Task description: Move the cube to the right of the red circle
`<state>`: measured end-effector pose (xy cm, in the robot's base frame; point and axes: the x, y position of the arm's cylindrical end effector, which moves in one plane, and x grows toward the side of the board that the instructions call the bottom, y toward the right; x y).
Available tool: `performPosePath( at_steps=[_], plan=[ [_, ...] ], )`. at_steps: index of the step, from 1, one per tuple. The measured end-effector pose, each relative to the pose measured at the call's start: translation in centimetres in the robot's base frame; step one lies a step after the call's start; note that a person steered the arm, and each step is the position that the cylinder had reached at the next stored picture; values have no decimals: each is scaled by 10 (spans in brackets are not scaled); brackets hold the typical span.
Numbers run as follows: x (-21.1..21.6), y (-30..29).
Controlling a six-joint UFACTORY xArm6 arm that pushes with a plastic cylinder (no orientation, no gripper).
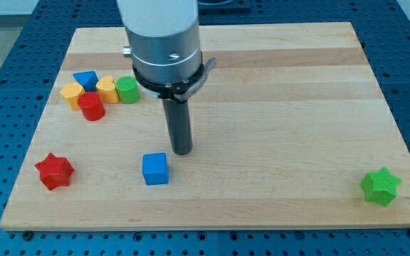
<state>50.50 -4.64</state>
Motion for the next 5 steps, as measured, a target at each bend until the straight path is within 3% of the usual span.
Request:
performPosePath(
  at_steps=[3, 5],
  plan=[
    [11, 41],
    [11, 15]
  ],
)
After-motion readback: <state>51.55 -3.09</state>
